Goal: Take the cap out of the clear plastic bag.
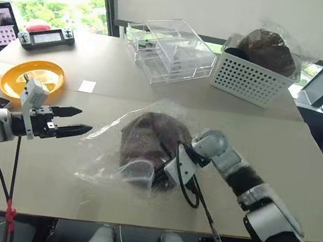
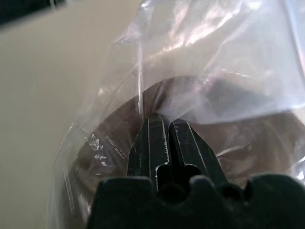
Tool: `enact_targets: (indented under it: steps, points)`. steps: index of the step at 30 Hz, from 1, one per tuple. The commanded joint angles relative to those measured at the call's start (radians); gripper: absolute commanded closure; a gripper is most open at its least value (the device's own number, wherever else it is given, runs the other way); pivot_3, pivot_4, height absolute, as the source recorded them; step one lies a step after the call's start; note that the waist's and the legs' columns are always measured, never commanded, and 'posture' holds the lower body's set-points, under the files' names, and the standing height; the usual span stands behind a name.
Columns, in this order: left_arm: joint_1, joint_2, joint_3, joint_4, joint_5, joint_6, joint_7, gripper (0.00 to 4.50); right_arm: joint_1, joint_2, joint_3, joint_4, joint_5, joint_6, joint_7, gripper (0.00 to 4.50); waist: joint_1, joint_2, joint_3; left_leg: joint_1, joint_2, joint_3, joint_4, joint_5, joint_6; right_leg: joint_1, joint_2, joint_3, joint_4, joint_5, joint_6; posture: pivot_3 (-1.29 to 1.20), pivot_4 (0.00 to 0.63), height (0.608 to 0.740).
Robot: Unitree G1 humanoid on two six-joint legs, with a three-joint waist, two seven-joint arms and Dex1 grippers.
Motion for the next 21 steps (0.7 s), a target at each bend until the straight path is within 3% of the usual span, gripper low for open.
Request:
enact_targets:
  steps: [1, 8, 13, 18, 21]
  points:
    - [-0.016, -0.005, 0.000, -0.013, 0.002, -0.025, -0.013, 0.00, -0.082, -0.004, 0.003, 0.190, -0.154, -0.166, -0.125, 4.46, 0.000, 0.000, 0.000, 0.001, 0.000, 0.000, 0.000, 0.000, 0.000, 0.001, 0.000, 0.000, 0.000, 0.000, 0.000, 0.00, 0.150, 0.735]
    - [-0.016, -0.021, -0.008, -0.013, 0.011, -0.029, -0.016, 0.00, -0.187, -0.005, 0.034, 0.343, -0.378, -0.325, -0.394, 4.46, -0.001, 0.000, 0.000, 0.001, 0.000, 0.000, -0.002, 0.000, 0.000, 0.000, 0.000, 0.000, 0.000, 0.004, -0.006, 0.00, 0.150, 0.735]
    - [-0.032, -0.028, -0.028, 0.005, 0.023, -0.037, -0.021, 0.00, -0.181, -0.025, 0.058, 0.376, -0.441, -0.361, -0.456, 4.46, -0.001, 0.000, 0.000, 0.002, 0.000, 0.000, -0.001, 0.000, 0.000, 0.002, 0.000, 0.000, 0.000, 0.004, -0.006, 0.00, 0.150, 0.735]
    - [-0.057, -0.040, -0.050, 0.027, 0.039, -0.045, -0.030, 0.00, -0.136, -0.036, 0.027, 0.351, -0.310, -0.272, -0.280, 3.00, 0.002, 0.000, 0.000, 0.002, 0.000, 0.000, -0.001, 0.000, 0.000, 0.003, 0.000, 0.000, -0.001, 0.004, -0.006, 0.00, 0.150, 0.735]
    - [-0.075, -0.046, -0.065, 0.044, 0.048, -0.051, -0.037, 0.00, -0.079, -0.046, 0.000, 0.229, -0.183, -0.202, -0.179, 2.01, 0.004, 0.000, 0.000, 0.002, -0.001, -0.001, -0.001, 0.000, 0.000, 0.004, -0.001, 0.000, -0.001, 0.004, -0.006, 0.00, 0.150, 0.735]
